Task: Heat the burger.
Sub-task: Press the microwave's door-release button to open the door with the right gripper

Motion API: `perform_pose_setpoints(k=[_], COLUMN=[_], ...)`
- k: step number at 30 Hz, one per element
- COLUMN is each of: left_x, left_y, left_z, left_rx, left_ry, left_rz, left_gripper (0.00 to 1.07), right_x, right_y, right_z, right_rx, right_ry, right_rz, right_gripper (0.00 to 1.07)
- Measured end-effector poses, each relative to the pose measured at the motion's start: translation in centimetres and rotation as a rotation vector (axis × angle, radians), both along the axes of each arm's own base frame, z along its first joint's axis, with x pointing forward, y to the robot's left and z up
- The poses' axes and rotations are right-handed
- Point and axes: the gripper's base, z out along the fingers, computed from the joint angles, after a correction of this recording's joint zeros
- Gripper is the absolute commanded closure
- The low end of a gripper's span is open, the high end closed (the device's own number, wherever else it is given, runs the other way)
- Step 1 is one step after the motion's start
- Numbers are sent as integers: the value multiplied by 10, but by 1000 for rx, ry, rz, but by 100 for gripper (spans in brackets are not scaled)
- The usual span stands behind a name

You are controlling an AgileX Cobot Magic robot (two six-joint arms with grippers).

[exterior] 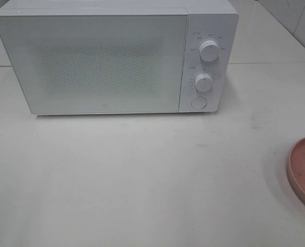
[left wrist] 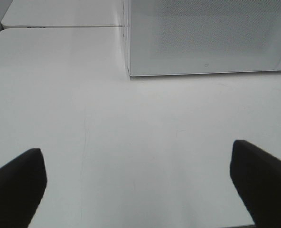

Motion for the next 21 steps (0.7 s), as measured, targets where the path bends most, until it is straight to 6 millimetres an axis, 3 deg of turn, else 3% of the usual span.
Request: perform_pose_setpoints(k=[21], left_x=[0], left_y=[0], left_z=[0], left_rx=[0], left_ry=[0], left_rz=[0], left_gripper=[3], right_x=[0], right_y=[0], right_z=[0], right_rx=[0], right_ry=[-1], right_rz=[0], right_gripper=[31])
